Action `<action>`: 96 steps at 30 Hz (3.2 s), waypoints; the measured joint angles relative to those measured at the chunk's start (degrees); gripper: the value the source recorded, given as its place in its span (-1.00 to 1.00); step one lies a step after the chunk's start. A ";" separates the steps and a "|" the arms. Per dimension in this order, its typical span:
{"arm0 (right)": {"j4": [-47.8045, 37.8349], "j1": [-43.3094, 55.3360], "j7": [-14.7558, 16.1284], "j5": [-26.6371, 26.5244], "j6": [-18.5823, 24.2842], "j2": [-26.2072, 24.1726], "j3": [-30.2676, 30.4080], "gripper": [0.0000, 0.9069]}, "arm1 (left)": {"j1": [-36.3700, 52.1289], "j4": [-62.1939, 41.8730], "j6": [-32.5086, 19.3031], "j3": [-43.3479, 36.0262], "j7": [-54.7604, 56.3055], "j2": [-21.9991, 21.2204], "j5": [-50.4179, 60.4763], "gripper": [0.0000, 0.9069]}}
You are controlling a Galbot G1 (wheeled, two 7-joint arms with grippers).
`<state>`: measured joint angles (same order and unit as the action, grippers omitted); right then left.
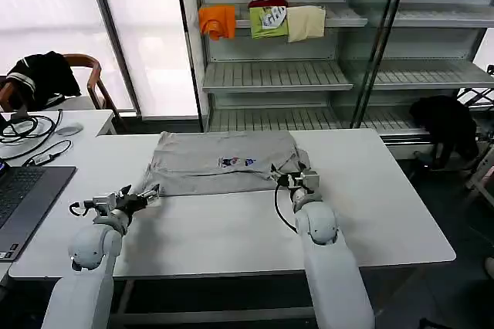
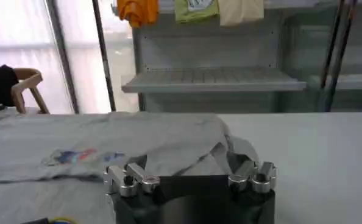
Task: Fold and organize the clothes.
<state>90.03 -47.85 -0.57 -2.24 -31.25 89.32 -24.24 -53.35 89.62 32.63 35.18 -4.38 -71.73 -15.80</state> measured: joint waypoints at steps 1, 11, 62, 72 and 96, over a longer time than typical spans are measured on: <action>0.31 -0.41 0.01 -0.05 -0.17 -0.26 -0.12 1.00 | -0.12 0.06 0.03 0.00 0.00 -0.01 0.17 1.00; 1.10 -2.88 1.12 -0.62 -1.13 -1.42 -0.80 -1.00 | -0.63 0.07 0.28 -0.09 -0.11 -0.09 1.35 -0.98; 33.05 -35.14 -1.73 -4.82 -2.09 -7.46 0.68 -1.00 | -31.72 28.00 -0.59 8.25 4.04 -3.10 -4.76 -1.00; 38.04 -41.82 -2.51 -3.56 -2.07 -8.31 1.29 1.00 | -40.71 35.34 -0.87 9.48 9.10 -5.63 -4.94 -0.73; 34.61 -25.60 -2.89 -3.35 -2.14 -5.52 2.44 1.00 | -32.10 37.41 0.10 11.07 9.50 -3.45 -6.70 1.00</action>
<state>124.64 -73.45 -3.46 -5.58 -33.39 83.80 -21.80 -85.45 127.02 32.73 46.25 5.12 -75.19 -22.50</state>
